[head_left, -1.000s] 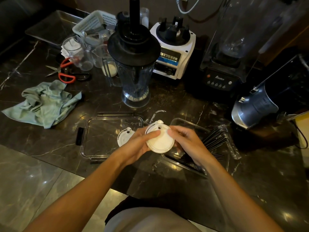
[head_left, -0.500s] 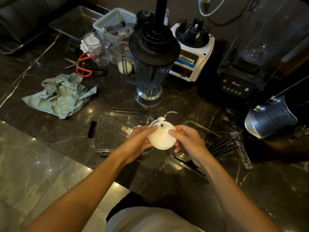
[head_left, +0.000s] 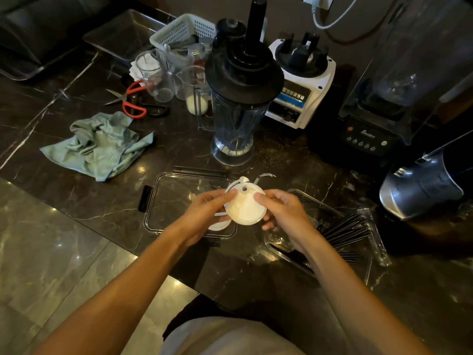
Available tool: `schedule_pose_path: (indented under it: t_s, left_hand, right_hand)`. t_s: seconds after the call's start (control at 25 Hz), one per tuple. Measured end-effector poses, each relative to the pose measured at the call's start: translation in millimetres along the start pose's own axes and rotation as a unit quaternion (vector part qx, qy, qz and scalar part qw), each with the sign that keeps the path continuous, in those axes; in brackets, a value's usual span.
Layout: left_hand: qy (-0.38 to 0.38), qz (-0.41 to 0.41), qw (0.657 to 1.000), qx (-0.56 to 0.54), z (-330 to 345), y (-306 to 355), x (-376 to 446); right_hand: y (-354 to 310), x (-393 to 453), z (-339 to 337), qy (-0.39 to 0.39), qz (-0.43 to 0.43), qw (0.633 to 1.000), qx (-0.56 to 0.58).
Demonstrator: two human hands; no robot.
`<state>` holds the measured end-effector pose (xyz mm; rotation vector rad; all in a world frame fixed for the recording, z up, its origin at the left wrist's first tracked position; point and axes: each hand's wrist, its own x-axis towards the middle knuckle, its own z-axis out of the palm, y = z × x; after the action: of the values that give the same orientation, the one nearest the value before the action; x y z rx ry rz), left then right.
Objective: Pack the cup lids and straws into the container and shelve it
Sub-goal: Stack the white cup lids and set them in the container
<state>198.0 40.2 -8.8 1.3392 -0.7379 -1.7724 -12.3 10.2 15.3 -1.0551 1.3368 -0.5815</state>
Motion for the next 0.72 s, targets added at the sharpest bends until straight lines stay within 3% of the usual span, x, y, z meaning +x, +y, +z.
schedule_pose_path:
  t_s: [0.12, 0.36, 0.52, 0.72]
  left_hand:
    - [0.019, 0.002, 0.999, 0.03, -20.2, 21.2, 6.7]
    - [0.177, 0.022, 0.981, 0.076, -44.7, 13.5, 7.0]
    - [0.211, 0.001, 0.974, 0.087, -46.4, -28.8, -5.6]
    - [0.2, 0.01, 0.976, 0.088, -43.1, -48.1, -3.8]
  right_hand:
    - [-17.3, 15.0, 11.9, 0.021, -0.015, 0.999, -0.021]
    - [-9.6, 37.7, 52.9, 0.028, 0.022, 0.997, -0.075]
    - [29.7, 34.8, 65.7, 0.026, 0.057, 0.99, -0.124]
    - [54.0, 42.1, 72.0, 0.05, 0.062, 0.981, -0.178]
